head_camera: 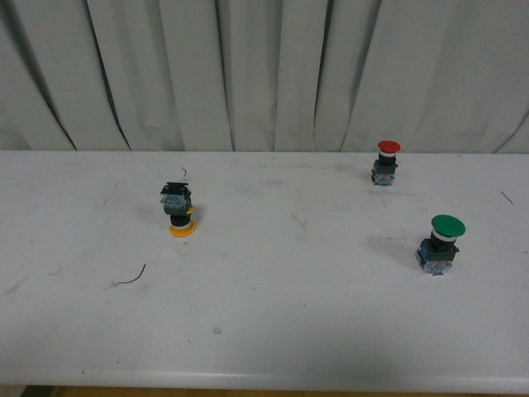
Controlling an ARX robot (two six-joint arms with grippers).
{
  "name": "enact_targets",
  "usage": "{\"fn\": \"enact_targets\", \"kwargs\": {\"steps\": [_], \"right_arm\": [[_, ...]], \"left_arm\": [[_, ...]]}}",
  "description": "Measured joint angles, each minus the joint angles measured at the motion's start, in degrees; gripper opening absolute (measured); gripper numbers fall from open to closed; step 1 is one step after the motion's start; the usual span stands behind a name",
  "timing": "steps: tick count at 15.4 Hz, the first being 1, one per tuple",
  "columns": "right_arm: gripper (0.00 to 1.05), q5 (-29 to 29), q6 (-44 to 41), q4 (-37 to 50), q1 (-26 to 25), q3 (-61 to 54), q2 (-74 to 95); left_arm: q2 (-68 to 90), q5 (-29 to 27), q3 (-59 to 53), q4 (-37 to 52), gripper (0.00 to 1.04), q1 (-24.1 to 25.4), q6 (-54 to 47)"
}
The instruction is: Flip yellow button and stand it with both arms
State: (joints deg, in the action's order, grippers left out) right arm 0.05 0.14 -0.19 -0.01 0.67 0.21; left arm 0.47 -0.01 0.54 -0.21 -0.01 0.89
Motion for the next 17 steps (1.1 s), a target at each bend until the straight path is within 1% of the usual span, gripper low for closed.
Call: {"fn": "enact_targets", "kwargs": {"steps": [17], "right_arm": [[0.98, 0.0, 0.0, 0.0, 0.0, 0.0, 0.0]], "left_arm": [[0.0, 0.0, 0.0, 0.0, 0.98, 0.0, 0.0]]}}
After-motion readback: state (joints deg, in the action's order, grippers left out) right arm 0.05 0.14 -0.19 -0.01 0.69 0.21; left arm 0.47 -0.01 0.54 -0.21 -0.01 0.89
